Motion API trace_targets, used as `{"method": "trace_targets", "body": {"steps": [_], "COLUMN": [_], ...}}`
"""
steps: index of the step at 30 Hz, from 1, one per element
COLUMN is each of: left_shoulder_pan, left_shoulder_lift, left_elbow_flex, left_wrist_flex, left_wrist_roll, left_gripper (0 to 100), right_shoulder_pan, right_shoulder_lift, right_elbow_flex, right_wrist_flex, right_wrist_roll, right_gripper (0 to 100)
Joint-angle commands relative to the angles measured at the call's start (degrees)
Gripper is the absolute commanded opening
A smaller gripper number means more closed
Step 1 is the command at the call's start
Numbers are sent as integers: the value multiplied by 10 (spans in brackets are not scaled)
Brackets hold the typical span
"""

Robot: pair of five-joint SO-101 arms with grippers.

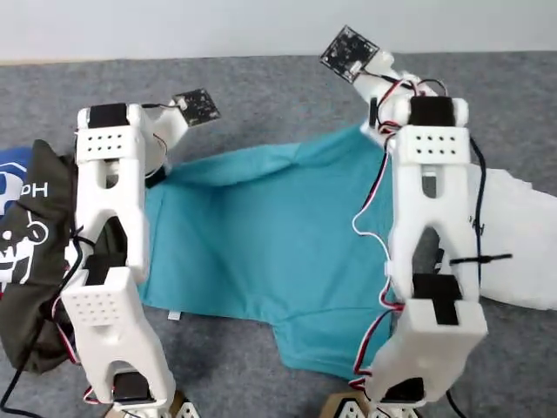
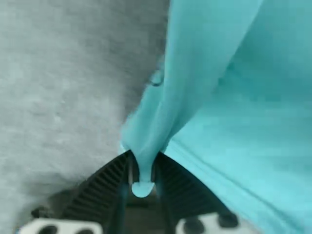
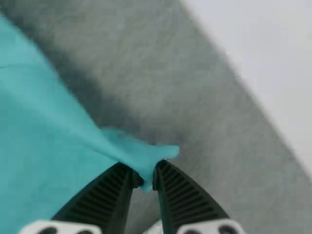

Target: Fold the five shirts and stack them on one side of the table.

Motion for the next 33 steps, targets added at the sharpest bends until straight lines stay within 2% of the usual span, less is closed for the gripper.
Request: {"method": "trace_targets", "body": {"steps": [1, 3, 9, 11, 14, 24, 33], "left_shoulder_pan": [-9, -15, -47, -55, -64, -80, -81], "left_shoulder_lift": [-23, -24, -30, -31, -31, -89, -107], "left_elbow_flex": [-34, -34, -21, 6, 58, 217, 233], "left_wrist_flex": [69, 91, 90, 90, 90, 90, 90], "left_wrist_roll": [-18, -41, -83, -108, -144, -251, -266], "left_gripper": [5, 5, 5, 5, 6, 15, 15], "right_shoulder_pan": [-1, -2, -2, 2, -4, -12, -13], "right_shoulder_lift": [-64, -76, -99, -121, -167, -393, -549], "right_elbow_flex": [-10, -10, -4, 16, 76, 386, 568], "right_wrist_flex": [106, 161, 311, 309, 309, 310, 310], "right_wrist_roll": [-4, -7, -12, -40, -38, -39, -39], "right_gripper": [10, 10, 10, 10, 10, 10, 10]}}
